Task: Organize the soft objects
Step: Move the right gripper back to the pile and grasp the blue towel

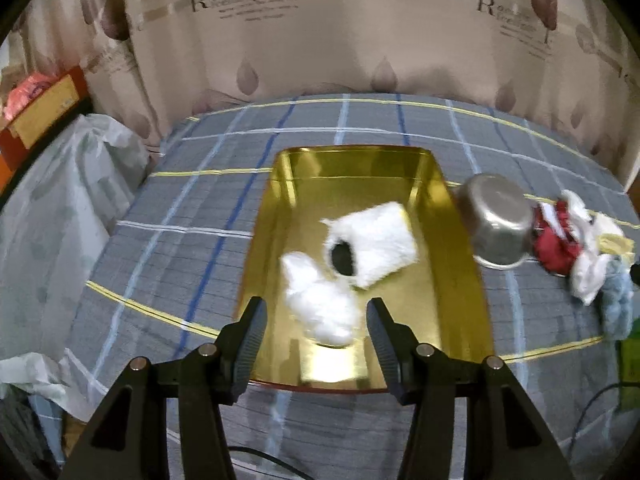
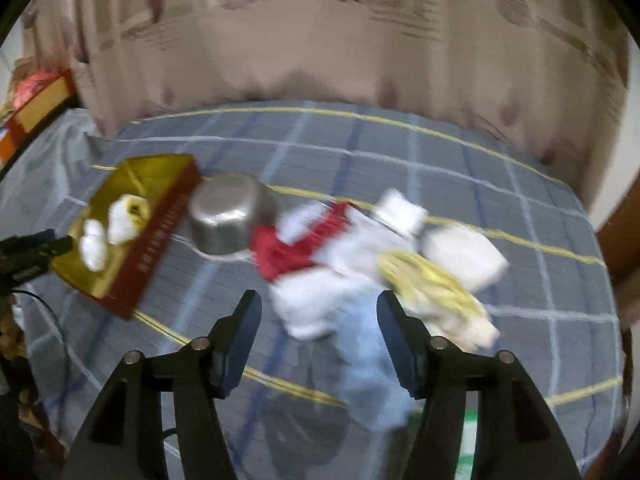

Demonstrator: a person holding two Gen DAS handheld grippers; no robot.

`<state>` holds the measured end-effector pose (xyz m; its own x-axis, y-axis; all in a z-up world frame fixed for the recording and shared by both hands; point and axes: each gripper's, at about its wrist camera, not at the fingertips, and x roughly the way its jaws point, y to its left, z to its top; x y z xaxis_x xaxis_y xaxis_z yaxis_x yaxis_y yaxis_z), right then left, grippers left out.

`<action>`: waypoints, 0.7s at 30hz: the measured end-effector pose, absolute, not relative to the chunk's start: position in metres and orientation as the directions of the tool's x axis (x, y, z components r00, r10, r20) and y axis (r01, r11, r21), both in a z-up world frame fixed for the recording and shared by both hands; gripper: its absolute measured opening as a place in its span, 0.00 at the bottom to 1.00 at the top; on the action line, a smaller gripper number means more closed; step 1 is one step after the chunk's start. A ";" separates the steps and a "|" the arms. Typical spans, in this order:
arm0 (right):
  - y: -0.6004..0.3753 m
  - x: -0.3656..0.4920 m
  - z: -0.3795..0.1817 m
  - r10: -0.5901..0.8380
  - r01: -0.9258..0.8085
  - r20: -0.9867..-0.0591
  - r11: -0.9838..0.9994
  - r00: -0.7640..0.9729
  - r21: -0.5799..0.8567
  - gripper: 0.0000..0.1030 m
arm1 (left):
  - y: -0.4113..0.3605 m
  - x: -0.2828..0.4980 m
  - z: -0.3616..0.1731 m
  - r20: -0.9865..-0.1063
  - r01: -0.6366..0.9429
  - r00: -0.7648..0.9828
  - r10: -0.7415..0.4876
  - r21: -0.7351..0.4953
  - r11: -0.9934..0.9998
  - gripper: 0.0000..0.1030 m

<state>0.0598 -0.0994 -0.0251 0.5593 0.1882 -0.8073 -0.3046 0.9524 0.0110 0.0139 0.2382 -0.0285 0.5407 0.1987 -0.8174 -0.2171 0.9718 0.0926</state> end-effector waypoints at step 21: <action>-0.139 0.070 -0.080 0.116 -0.231 -0.870 0.973 0.479 0.002 0.61 | 0.181 0.019 -0.038 -0.840 -0.072 0.535 0.095 0.067 0.995 0.51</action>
<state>0.0704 -0.1392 -0.0803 0.4788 0.1156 -0.8703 -0.2313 0.9729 0.0020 0.0187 0.1813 -0.0377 0.5346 0.0952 -0.8397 -0.0722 0.9951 0.0668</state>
